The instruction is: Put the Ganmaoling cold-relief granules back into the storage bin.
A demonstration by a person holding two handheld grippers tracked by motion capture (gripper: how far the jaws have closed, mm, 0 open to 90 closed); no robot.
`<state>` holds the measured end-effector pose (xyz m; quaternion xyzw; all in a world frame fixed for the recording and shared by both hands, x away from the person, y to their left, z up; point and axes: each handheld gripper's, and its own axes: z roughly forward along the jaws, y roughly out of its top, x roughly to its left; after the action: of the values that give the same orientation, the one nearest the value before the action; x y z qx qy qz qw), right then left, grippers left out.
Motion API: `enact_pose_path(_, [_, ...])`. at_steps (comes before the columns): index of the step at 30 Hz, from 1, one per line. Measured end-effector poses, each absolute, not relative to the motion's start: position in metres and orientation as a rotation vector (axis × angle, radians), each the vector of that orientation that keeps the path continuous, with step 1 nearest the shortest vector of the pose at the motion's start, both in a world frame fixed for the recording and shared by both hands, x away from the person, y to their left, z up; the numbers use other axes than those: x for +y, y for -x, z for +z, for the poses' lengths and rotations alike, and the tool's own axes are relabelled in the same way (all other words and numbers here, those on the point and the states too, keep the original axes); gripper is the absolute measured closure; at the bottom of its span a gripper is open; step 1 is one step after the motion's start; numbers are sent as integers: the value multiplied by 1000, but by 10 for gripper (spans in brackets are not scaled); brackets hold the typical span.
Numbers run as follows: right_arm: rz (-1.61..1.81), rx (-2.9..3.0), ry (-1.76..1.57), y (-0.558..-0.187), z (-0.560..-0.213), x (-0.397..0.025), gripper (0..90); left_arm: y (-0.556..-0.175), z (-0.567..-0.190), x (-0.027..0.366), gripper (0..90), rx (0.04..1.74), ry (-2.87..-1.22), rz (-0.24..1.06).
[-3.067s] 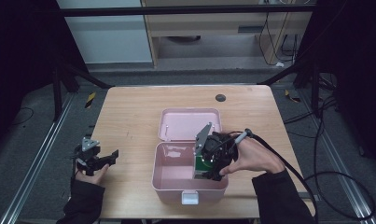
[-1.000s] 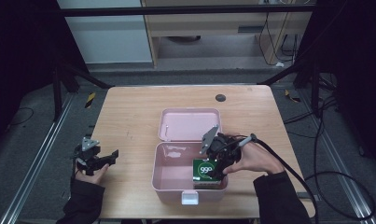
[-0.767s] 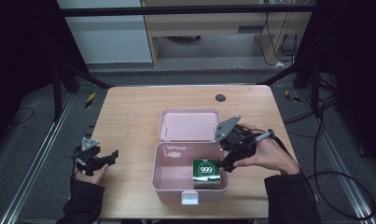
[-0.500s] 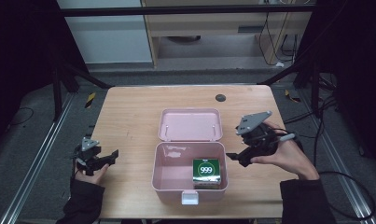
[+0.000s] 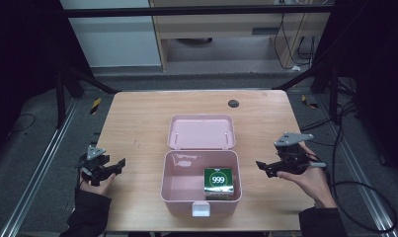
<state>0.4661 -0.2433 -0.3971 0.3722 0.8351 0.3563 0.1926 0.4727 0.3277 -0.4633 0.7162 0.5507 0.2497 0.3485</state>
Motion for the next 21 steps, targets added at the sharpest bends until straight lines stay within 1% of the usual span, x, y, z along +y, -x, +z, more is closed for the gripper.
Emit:
enact_pose_path(5, [922, 2274, -1203, -470, -433, -252, 70, -473, -465, 327, 346, 1434, -1862, 641])
enact_pose_path(8, [866, 2273, -1243, -473, -448, -258, 43, -474, -465, 328, 345, 1435, -1864, 644])
enact_pose_path(15, [874, 2121, -1391, -471, -469, -276, 36, -476, -469, 330, 318, 1447, -1876, 646])
enact_pose_path(21, [843, 2074, -1444, -471, -481, -286, 33, -479, -474, 332, 289, 1462, -1883, 655])
